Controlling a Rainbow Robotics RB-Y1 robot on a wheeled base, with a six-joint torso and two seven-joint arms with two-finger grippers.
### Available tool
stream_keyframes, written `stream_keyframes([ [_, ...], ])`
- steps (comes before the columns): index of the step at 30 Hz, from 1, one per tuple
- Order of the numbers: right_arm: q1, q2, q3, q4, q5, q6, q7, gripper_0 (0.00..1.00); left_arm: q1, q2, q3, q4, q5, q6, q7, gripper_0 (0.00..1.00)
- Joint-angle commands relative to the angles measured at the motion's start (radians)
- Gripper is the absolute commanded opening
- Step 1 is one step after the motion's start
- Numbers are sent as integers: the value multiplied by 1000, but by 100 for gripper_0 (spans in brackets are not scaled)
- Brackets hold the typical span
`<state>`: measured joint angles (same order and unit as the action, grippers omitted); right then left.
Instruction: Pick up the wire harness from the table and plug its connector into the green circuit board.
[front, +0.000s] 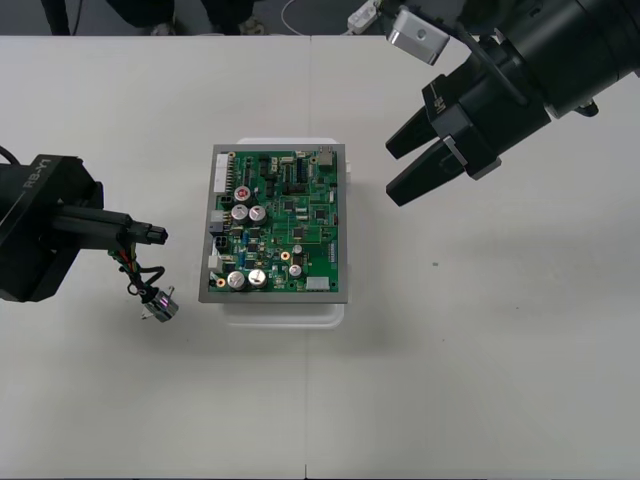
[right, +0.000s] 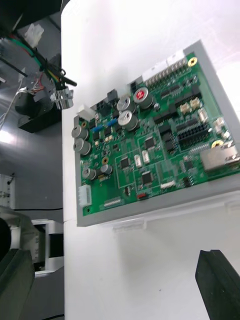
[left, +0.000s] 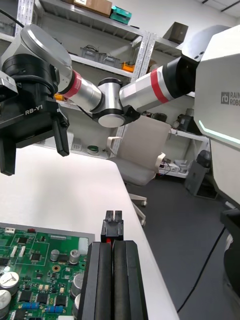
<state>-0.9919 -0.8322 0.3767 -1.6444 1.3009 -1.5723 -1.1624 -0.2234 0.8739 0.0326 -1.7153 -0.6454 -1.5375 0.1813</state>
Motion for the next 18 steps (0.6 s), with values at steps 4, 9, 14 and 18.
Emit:
stream_keyframes([
  [4, 7, 56, -90, -74, 63, 1, 9, 94, 21, 10, 27, 37, 12, -33, -114, 0],
  [9, 12, 65, -90, -112, 107, 1, 7, 94, 16, -7, 29, 72, -25, -33, -137, 0],
  [14, 19, 87, -104, -167, 172, 1, 0, 94, 16, -10, 27, 92, -59, -33, -194, 0],
  [18, 25, 122, -147, -212, 233, 1, -7, 94, 16, -9, 23, 105, -73, -33, -206, 0],
])
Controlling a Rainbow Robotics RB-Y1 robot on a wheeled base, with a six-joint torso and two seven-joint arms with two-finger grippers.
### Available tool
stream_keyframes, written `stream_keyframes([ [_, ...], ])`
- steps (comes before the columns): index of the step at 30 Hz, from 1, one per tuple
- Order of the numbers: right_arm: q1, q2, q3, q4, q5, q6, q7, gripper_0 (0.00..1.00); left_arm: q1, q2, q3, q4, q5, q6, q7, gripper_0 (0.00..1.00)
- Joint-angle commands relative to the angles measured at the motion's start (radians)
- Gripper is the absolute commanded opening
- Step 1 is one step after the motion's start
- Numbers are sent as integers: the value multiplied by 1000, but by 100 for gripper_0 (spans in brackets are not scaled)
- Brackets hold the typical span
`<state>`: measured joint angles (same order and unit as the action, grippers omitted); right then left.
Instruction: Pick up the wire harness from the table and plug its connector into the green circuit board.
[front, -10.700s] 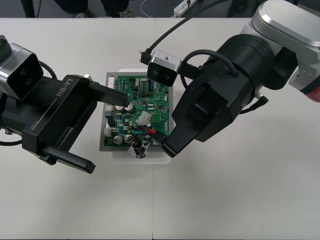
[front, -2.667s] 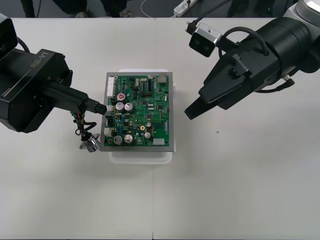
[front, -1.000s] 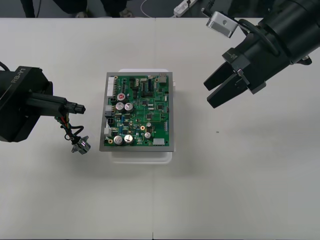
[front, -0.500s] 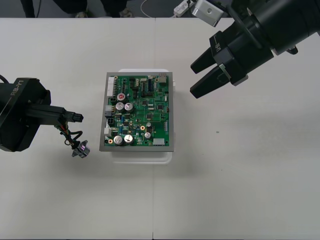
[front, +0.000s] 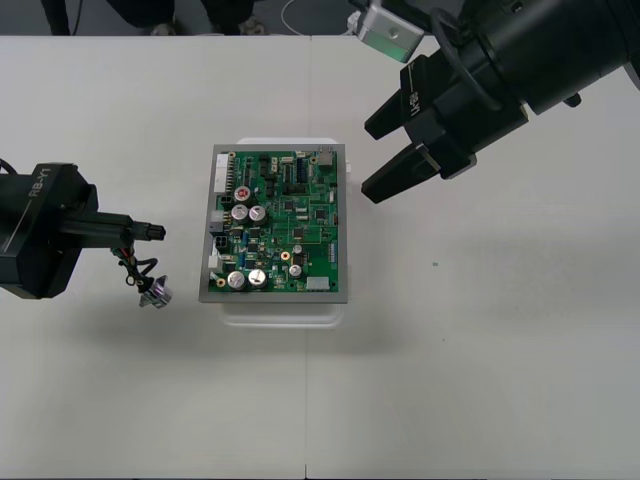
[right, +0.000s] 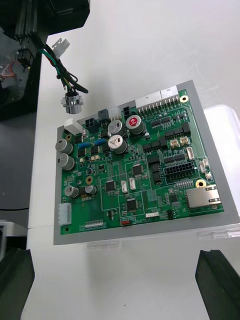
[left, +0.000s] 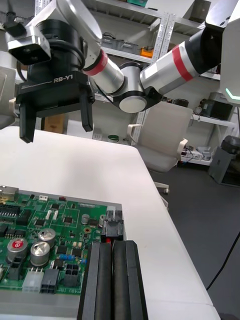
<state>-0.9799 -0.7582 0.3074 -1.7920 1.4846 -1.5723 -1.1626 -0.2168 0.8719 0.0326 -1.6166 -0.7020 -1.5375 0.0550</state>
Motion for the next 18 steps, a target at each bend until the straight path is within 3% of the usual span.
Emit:
stream_keyframes([
  [1, 15, 53, -83, -73, 54, 2, -9, 94, 10, -8, 23, 7, -21, -33, -84, 0],
  [18, 148, 54, -110, -334, 237, 2, -8, 94, -9, -7, -43, 87, -21, -33, -155, 0],
])
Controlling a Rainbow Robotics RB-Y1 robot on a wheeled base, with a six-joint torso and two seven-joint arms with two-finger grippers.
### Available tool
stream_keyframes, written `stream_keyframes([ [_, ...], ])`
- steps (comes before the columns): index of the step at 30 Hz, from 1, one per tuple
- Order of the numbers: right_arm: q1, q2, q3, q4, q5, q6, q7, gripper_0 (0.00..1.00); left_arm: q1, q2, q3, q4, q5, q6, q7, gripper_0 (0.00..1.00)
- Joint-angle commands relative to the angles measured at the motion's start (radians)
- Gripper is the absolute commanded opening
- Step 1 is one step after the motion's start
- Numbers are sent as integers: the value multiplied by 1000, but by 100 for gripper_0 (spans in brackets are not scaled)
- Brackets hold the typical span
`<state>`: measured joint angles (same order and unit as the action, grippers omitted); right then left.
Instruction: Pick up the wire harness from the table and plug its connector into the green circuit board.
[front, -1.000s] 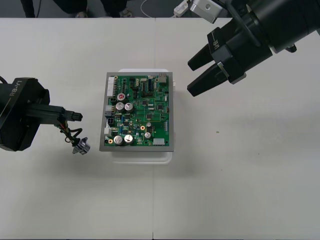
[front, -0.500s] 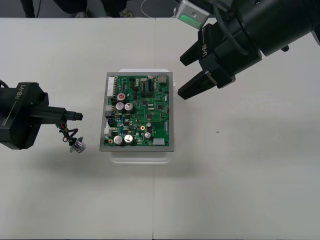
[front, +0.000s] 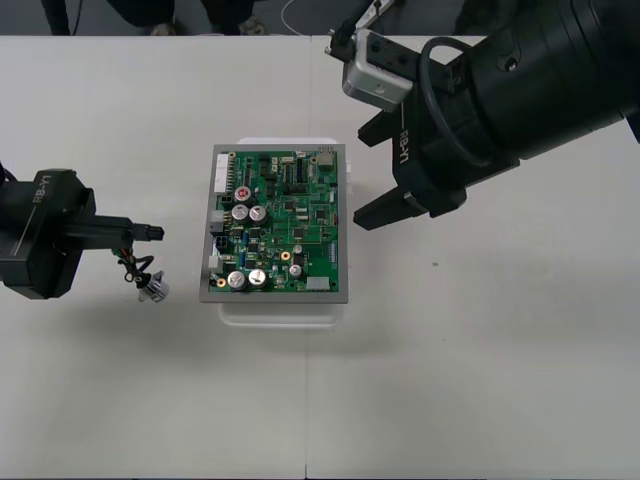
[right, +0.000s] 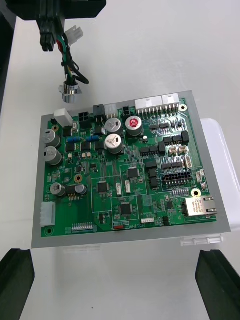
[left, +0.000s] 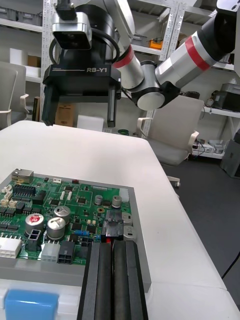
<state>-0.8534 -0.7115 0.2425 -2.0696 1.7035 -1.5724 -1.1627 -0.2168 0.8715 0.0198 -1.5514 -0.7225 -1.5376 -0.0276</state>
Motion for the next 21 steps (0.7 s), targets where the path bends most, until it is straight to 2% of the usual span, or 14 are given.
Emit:
stream_keyframes([
  [1, 22, 7, -46, -58, 16, 2, -8, 94, -12, -6, -37, 30, 0, -33, -75, 0],
  [14, 24, 26, -49, -76, 73, 2, -6, 94, -72, -5, -97, 148, -15, -33, -181, 0],
  [21, 24, 52, -49, -106, 128, 2, -2, 94, -84, -5, -107, 163, -22, -33, -198, 0],
])
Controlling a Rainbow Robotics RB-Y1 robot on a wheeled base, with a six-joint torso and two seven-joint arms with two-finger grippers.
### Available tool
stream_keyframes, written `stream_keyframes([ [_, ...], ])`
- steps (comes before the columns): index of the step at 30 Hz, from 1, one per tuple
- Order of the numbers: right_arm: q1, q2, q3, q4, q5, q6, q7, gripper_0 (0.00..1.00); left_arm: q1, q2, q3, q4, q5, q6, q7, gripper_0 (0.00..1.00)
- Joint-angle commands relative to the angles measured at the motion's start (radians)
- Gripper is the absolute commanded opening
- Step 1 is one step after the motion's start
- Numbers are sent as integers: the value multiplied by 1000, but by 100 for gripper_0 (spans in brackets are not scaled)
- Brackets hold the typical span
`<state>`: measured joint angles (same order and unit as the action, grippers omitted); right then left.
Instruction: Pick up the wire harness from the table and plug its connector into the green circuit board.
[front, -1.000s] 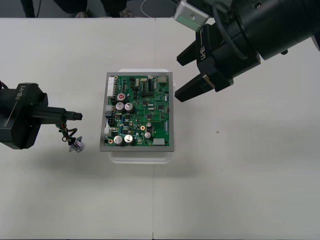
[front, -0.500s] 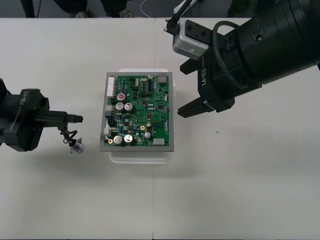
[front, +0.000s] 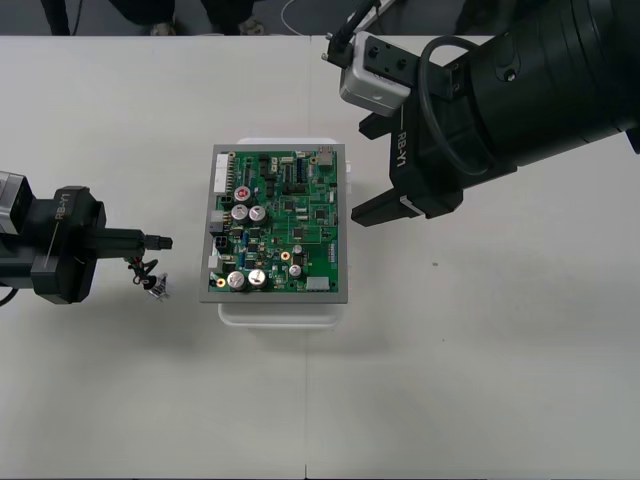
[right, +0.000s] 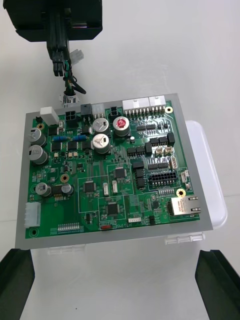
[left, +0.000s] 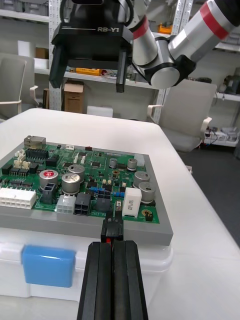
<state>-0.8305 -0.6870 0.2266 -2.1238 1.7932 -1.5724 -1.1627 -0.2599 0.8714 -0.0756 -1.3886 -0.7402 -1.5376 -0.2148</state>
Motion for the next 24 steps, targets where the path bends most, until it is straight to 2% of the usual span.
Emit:
stream_keyframes([
  [1, 1, 29, -33, -58, 48, 2, 2, 94, -41, -5, -13, 2, -4, -33, -14, 0],
  [10, 5, 58, -15, -91, 149, 2, 20, 94, -82, -3, -76, 65, -7, -33, -95, 0],
  [24, 33, 57, 27, -151, 238, 2, 35, 94, -102, -5, -82, 88, -16, -33, -115, 0],
])
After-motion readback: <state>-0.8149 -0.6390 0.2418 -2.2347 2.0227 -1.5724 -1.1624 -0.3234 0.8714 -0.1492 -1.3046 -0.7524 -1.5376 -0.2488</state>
